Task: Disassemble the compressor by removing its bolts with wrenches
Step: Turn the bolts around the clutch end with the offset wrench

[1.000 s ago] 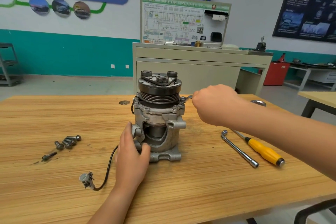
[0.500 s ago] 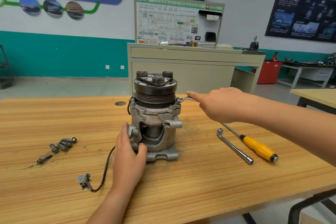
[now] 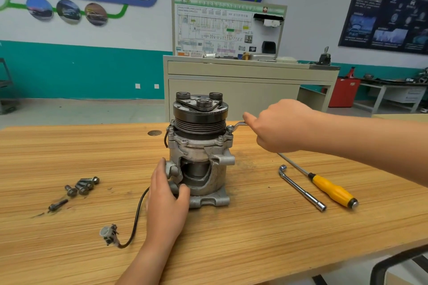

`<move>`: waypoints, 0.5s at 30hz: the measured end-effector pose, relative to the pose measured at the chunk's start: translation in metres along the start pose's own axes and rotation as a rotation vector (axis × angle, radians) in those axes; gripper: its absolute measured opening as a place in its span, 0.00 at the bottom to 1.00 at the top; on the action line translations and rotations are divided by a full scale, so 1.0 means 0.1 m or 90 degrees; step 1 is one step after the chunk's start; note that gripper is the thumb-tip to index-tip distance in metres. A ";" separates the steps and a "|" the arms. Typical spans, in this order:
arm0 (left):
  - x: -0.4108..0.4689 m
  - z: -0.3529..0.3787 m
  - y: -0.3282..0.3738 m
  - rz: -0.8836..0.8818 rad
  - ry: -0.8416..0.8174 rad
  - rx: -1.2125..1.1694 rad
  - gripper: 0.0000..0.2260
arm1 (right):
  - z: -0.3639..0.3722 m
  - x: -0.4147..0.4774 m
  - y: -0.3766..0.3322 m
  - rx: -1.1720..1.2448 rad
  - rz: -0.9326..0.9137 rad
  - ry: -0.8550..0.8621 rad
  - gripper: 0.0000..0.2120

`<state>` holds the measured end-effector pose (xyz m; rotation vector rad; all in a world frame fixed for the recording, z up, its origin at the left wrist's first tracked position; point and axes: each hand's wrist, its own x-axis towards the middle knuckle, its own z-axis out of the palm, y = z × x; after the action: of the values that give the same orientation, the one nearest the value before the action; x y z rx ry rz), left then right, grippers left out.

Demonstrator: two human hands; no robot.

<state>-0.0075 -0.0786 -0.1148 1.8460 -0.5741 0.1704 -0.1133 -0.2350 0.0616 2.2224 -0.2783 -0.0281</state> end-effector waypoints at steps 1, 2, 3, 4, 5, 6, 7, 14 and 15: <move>0.00 0.00 0.00 -0.001 -0.001 0.001 0.31 | 0.00 0.00 0.00 -0.008 -0.010 0.001 0.20; 0.00 0.00 0.00 -0.001 -0.002 0.001 0.31 | 0.01 -0.01 0.00 -0.013 -0.015 0.003 0.19; 0.00 0.00 0.00 -0.001 -0.002 0.000 0.31 | 0.02 -0.01 -0.02 -0.014 -0.012 0.007 0.19; 0.00 0.00 -0.01 -0.001 -0.003 -0.001 0.31 | 0.03 -0.02 -0.04 -0.013 -0.001 0.010 0.20; -0.01 0.00 -0.01 -0.001 -0.003 -0.001 0.31 | 0.05 -0.03 -0.08 -0.010 0.015 0.011 0.21; -0.01 -0.01 -0.01 0.000 -0.003 -0.001 0.31 | 0.08 -0.04 -0.13 -0.003 0.033 0.007 0.21; 0.00 -0.01 -0.01 0.001 -0.002 -0.001 0.31 | 0.09 -0.04 -0.16 0.007 0.049 0.000 0.20; -0.01 -0.01 -0.01 -0.004 -0.004 -0.005 0.31 | 0.17 0.00 -0.06 0.076 0.034 0.006 0.10; -0.01 -0.01 -0.01 -0.005 -0.006 -0.005 0.31 | 0.20 0.01 -0.04 0.069 0.027 0.012 0.10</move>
<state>-0.0078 -0.0768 -0.1154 1.8417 -0.5730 0.1546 -0.1135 -0.2486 0.0458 2.3223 -0.3236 0.0328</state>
